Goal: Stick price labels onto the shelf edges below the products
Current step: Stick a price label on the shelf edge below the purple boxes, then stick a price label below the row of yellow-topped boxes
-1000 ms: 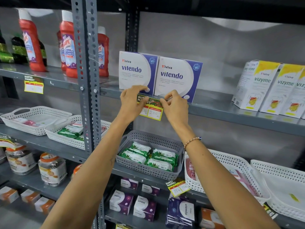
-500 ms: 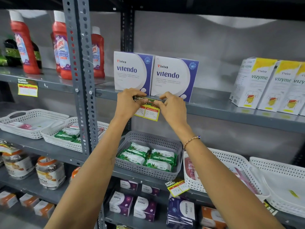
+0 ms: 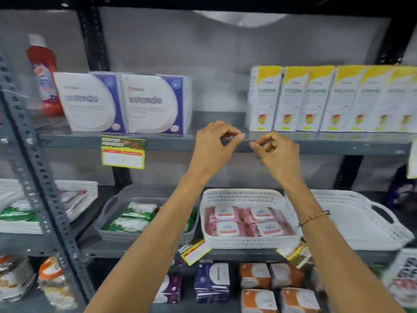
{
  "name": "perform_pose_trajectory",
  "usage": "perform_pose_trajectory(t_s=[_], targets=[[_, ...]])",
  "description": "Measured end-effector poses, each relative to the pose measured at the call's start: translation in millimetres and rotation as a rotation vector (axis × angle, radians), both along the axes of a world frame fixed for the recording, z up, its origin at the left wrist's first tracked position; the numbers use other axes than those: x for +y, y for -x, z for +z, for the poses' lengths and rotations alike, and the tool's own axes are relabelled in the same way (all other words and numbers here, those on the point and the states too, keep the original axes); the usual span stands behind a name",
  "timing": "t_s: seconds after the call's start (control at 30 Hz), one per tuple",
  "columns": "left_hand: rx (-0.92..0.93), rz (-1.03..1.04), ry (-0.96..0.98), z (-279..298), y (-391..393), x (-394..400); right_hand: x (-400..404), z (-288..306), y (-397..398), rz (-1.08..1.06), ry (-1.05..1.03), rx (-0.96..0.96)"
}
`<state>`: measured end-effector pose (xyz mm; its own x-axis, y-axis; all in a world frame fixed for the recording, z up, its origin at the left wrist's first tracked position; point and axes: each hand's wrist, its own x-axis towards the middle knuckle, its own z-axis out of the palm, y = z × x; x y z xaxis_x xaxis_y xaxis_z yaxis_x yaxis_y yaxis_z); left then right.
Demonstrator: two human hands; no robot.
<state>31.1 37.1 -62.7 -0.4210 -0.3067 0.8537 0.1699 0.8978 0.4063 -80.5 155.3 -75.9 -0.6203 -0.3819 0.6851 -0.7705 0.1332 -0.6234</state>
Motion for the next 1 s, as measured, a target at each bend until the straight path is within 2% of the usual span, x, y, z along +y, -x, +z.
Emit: perform_pose_trajectory(t_s=[0.2,0.4,0.47,0.6,0.7,0.83,1.0], targets=[[-0.055,-0.153,-0.05,5.8,108.6,101.8,113.9,2.0,93.9,-0.151,-0.019,-0.051],[-0.04,-0.131,-0.03,18.6,211.8,198.7,238.1,17.4,187.1,-0.332,0.023,-0.074],[-0.099,-0.16,0.013,23.7,241.5,224.3,271.9,17.9,210.6,-0.404,0.073,-0.109],[-0.224,-0.205,0.239,34.1,295.2,266.1,313.3,4.2,247.4,-0.5,0.161,-0.161],[-0.38,-0.198,0.48,41.3,322.6,284.2,319.3,-10.6,263.3,-0.473,0.177,-0.221],[-0.469,-0.156,0.81,38.4,343.8,304.0,321.1,-26.6,276.3,-0.377,0.174,-0.3],[-0.55,-0.033,0.958,45.0,352.6,309.5,317.0,-28.6,279.0,-0.311,0.156,-0.336]])
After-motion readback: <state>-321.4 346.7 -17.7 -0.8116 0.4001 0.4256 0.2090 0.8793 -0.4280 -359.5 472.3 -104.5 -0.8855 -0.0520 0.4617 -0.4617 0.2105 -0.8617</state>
